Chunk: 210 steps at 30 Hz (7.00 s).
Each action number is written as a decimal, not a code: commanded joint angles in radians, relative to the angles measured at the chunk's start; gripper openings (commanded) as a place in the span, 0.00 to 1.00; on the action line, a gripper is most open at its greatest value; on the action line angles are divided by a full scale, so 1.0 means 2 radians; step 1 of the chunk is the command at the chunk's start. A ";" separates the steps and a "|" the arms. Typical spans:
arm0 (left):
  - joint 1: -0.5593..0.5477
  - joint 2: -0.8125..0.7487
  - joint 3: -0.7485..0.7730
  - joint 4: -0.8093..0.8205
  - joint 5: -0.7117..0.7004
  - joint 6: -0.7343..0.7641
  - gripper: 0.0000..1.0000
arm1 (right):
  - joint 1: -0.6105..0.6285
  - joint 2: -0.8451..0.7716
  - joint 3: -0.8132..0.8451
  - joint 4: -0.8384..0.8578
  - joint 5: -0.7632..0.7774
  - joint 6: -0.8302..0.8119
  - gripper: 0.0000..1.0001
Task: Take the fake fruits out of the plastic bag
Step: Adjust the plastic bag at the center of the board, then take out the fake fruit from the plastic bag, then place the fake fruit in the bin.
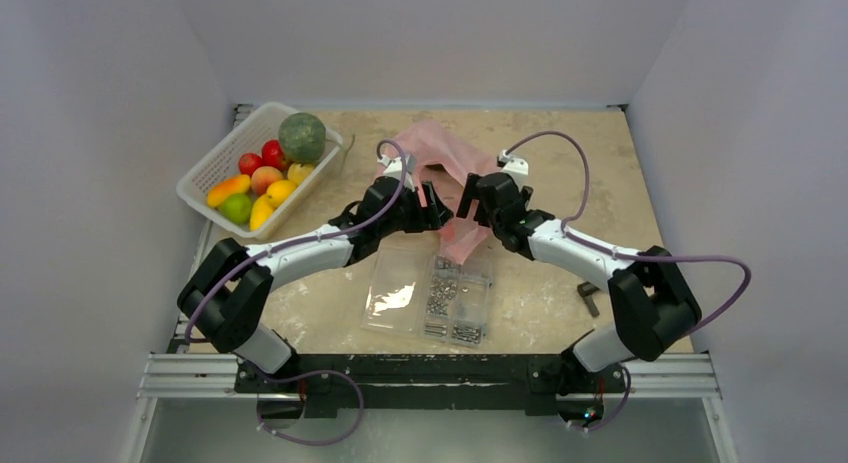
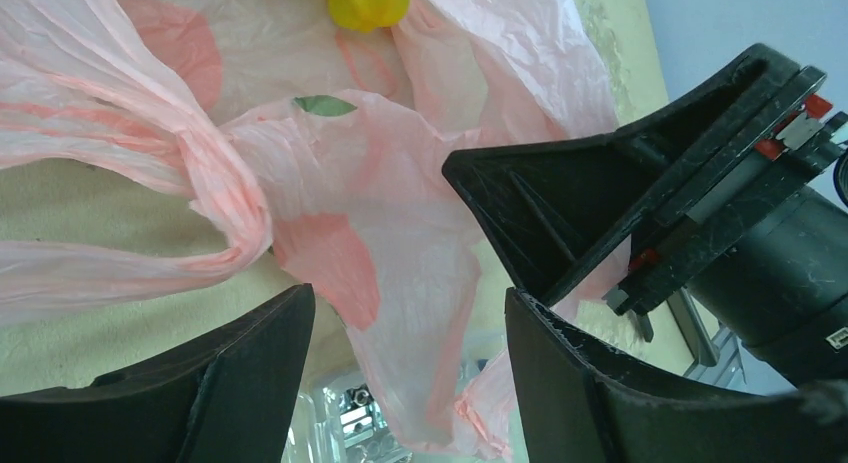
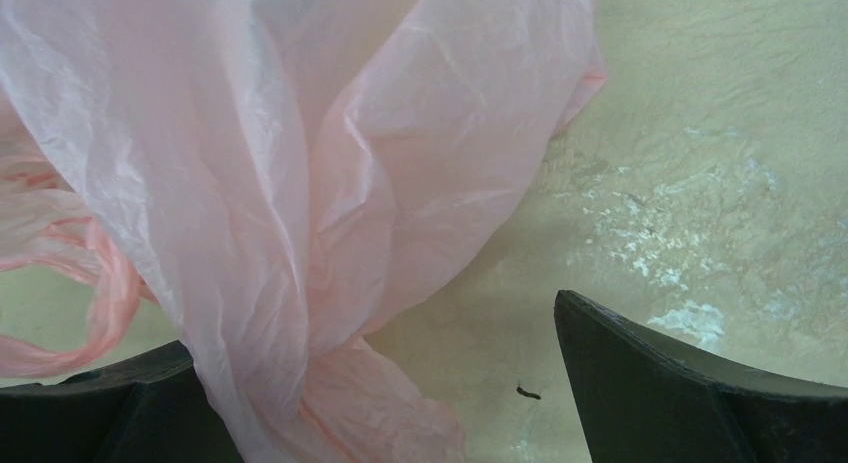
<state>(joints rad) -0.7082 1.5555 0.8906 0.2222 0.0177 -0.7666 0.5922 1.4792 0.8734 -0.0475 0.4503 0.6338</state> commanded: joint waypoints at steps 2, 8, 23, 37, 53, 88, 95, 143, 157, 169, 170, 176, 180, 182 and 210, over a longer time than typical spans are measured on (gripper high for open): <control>-0.001 -0.010 0.010 0.017 0.004 0.005 0.71 | -0.002 -0.007 0.036 0.040 -0.007 0.022 0.99; 0.000 -0.012 0.025 0.002 0.001 0.014 0.72 | -0.007 -0.009 0.019 0.094 -0.008 0.031 0.99; 0.020 -0.009 0.019 0.026 0.025 -0.013 0.74 | -0.013 0.017 -0.051 0.338 -0.187 -0.188 0.32; 0.052 0.028 0.025 0.063 0.025 -0.040 0.54 | -0.013 -0.042 -0.078 0.301 -0.338 -0.189 0.00; 0.063 0.049 0.085 0.006 0.053 0.071 0.55 | -0.014 -0.080 -0.118 0.230 -0.331 -0.213 0.00; 0.151 0.151 0.248 -0.203 0.161 0.118 0.76 | -0.013 -0.035 0.056 -0.115 0.004 -0.099 0.99; 0.133 0.068 0.198 -0.179 0.186 0.093 0.81 | -0.021 -0.072 0.040 0.043 -0.087 -0.147 0.99; 0.060 0.352 0.402 -0.150 0.083 -0.072 0.74 | -0.239 0.288 0.203 0.163 -0.525 0.032 0.35; 0.057 0.410 0.445 -0.096 0.136 -0.097 0.56 | -0.238 0.296 0.184 0.222 -0.554 0.119 0.23; 0.059 0.336 0.418 -0.168 0.067 0.009 0.13 | -0.244 0.273 0.216 0.124 -0.487 0.037 0.01; 0.061 0.320 0.399 -0.172 0.058 0.021 0.12 | -0.245 0.273 0.225 0.113 -0.481 0.025 0.01; 0.064 0.230 0.323 -0.187 0.013 0.079 0.05 | -0.249 0.275 0.264 0.059 -0.452 -0.052 0.01; 0.065 0.184 0.285 -0.183 0.013 0.086 0.04 | -0.249 0.274 0.267 0.053 -0.445 -0.096 0.00; 0.064 0.162 0.273 -0.184 0.018 0.090 0.04 | -0.249 0.272 0.259 0.057 -0.433 -0.120 0.00; 0.307 -0.189 0.133 -0.446 0.018 0.167 0.00 | -0.212 0.232 0.240 0.054 -0.399 -0.123 0.00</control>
<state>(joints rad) -0.1795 1.1381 1.1156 -0.6022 0.0780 -0.4652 0.1600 1.9533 1.3239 0.0223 -0.3313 0.3981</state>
